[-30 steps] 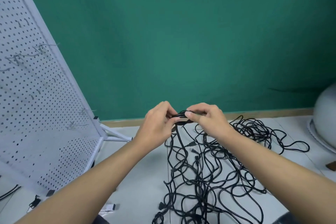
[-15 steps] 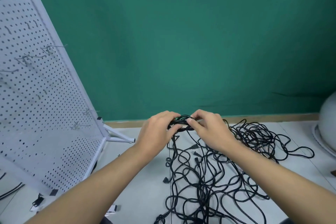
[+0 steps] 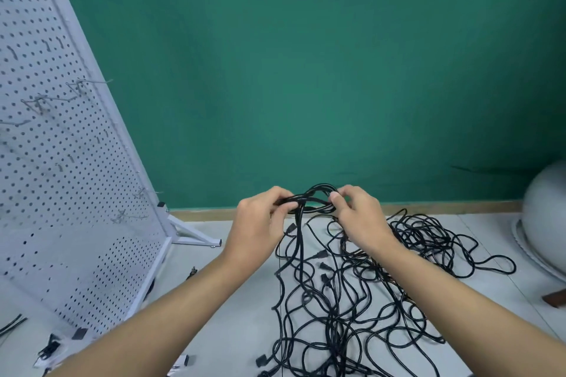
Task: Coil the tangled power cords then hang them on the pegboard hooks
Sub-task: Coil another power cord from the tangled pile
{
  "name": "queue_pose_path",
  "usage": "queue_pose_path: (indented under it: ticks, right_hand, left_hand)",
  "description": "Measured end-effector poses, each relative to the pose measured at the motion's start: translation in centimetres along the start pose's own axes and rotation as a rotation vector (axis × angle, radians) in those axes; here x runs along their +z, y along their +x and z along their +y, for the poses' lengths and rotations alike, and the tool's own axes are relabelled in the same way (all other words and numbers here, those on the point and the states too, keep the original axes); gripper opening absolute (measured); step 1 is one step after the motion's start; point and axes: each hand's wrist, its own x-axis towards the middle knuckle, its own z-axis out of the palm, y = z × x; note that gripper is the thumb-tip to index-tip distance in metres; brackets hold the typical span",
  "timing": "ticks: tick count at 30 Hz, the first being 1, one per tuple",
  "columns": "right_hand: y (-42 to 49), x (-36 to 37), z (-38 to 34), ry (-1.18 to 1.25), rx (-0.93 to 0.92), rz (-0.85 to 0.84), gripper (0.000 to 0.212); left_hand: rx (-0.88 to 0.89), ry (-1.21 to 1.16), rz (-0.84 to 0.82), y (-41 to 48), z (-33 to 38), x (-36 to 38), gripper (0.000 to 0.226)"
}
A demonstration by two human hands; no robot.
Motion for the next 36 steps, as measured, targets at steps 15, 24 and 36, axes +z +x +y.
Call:
queue_pose_path:
  ticks: [15,24,36]
  right_hand:
    - [0.0,0.7,0.0,-0.228,-0.222,0.02,0.022]
    - [-0.2,0.2,0.4,0.13,-0.056,0.003,0.015]
    - [-0.1,-0.3,0.2,0.49,-0.091,-0.345,0.015]
  left_hand:
    - [-0.037,0.313,-0.295,0.4,0.6,0.5,0.026]
    - [-0.089,0.24,-0.288,0.1,-1.2,0.1,0.026]
    - [-0.689,-0.258,-0.116,-0.6,-4.1,0.6,0.025]
